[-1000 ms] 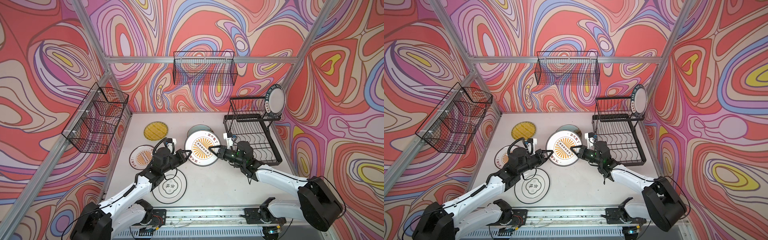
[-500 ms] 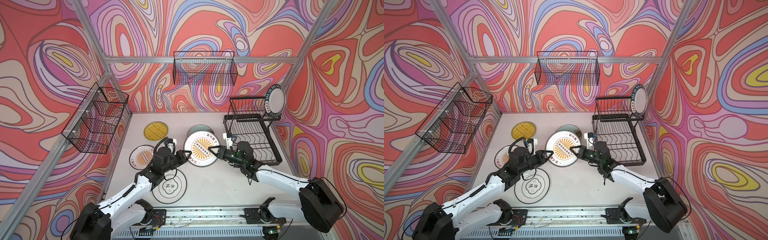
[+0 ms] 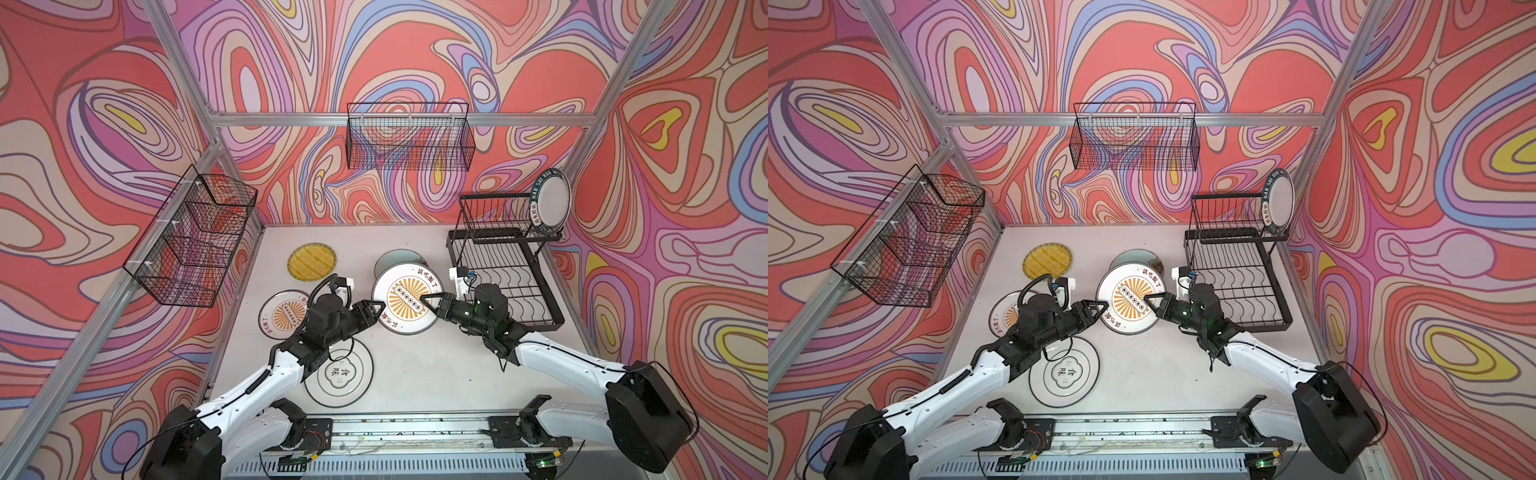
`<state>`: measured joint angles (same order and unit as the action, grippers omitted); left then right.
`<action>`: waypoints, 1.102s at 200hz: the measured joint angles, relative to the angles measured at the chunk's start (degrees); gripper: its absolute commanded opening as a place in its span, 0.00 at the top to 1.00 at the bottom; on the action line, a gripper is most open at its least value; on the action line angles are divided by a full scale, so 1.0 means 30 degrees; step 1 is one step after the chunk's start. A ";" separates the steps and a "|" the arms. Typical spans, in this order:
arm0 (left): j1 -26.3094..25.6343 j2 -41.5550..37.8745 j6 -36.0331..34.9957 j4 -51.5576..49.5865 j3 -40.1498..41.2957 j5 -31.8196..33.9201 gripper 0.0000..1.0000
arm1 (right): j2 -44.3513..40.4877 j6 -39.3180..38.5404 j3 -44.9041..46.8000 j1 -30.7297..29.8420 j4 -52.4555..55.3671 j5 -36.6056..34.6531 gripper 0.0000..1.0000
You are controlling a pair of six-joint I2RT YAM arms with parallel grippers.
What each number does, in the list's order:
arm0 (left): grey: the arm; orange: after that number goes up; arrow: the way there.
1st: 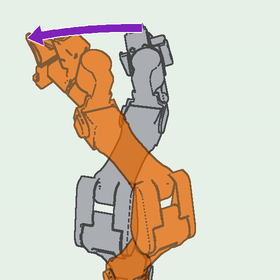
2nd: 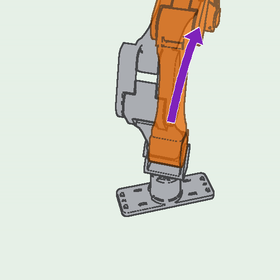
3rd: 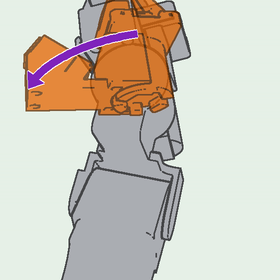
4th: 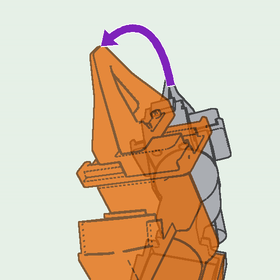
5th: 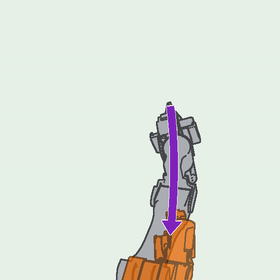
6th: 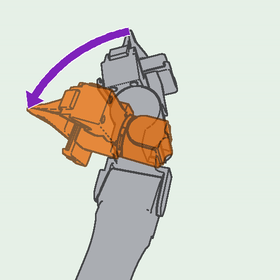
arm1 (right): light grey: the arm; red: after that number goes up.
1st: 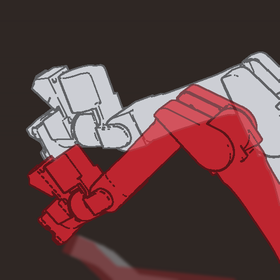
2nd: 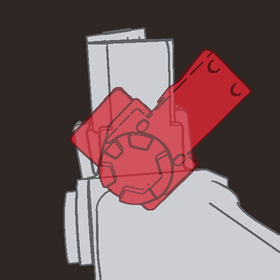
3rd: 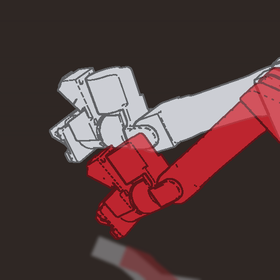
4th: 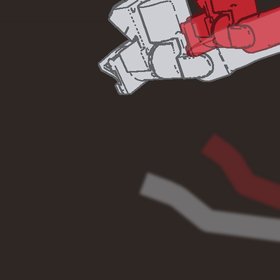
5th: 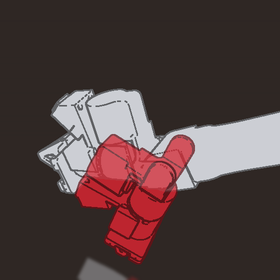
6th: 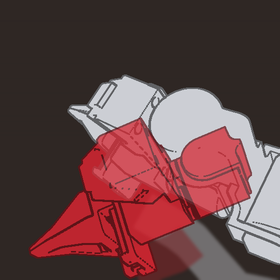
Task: Load plates into a dish rack
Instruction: Pick up the plate from the center of the table.
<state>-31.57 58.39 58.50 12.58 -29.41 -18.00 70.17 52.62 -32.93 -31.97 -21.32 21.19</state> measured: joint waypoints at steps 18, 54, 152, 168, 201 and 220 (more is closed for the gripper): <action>0.0000 0.0000 -0.0007 -0.0160 -0.0080 -0.0007 0.59 | -0.0393 -0.0226 0.0000 0.0000 0.0554 -0.0437 1.00; 0.0000 0.0022 -0.0080 -0.0430 -0.0291 -0.0051 0.58 | -0.1158 -0.0918 0.0000 0.0000 0.1931 -0.1297 1.00; -0.1880 0.0517 -0.2244 -0.3956 -0.2863 0.1056 0.57 | -0.3075 -0.3417 -0.1756 -0.0007 0.6645 -0.4204 1.00; -0.2484 0.0787 -0.2783 -0.4568 -0.3475 0.1515 0.57 | -0.3330 -0.4007 -0.2346 -0.0007 0.7599 -0.4809 1.00; -0.3555 0.1574 -0.3650 -0.5530 -0.4532 0.2025 0.57 | -0.3650 -0.5530 -0.4153 0.0000 0.9486 -0.6251 1.00; -0.4109 0.1770 -0.4116 -0.6040 -0.4940 0.2404 0.57 | -0.3745 -0.6513 -0.5406 0.0000 1.0499 -0.7045 1.00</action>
<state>-43.90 63.70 46.15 -5.54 -44.23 -10.79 58.94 33.08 -49.15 -31.97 10.17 0.05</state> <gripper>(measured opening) 0.432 0.119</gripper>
